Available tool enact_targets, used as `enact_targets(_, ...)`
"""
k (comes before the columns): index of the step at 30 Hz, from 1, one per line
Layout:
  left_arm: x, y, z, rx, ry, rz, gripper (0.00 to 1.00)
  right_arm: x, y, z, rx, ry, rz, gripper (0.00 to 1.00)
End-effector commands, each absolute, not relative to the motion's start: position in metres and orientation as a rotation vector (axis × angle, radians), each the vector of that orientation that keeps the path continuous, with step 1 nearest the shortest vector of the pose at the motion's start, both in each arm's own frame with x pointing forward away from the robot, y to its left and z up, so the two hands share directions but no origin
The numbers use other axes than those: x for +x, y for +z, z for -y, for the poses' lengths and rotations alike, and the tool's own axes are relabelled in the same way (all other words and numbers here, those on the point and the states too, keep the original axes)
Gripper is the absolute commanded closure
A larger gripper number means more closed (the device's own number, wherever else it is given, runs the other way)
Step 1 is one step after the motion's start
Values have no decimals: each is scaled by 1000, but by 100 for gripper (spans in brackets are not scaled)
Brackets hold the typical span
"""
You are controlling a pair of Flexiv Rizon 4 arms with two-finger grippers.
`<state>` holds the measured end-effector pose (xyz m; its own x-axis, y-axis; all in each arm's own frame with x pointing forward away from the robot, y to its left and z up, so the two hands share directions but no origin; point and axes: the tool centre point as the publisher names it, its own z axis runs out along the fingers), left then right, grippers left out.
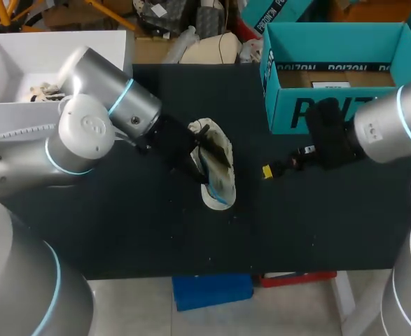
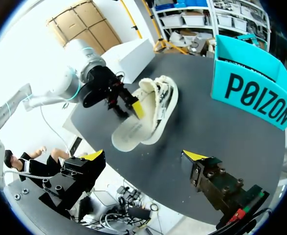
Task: Take the shoe out of the shoebox, open the shoe tongue, remove and reinsert the insole, then place the shoe into the shoebox
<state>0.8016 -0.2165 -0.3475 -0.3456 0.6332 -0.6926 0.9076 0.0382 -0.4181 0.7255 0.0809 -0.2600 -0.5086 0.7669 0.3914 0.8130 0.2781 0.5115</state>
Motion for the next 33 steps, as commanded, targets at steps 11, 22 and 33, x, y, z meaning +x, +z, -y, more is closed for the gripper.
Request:
enact_targets(11, 767, -351, 210, 1662, -1183, -2103, 100, 726, -260, -82, -1525, -1044, 2458, 0)
enact_targets(22, 778, -353, 211, 1624, -1163, -2097, 100, 726, -260, -82, -1525, -1044, 2458, 0)
enact_targets(33, 799, -362, 210, 1548, -1146, -2092, 100, 726, -260, -82, -1525, -1044, 2458, 0)
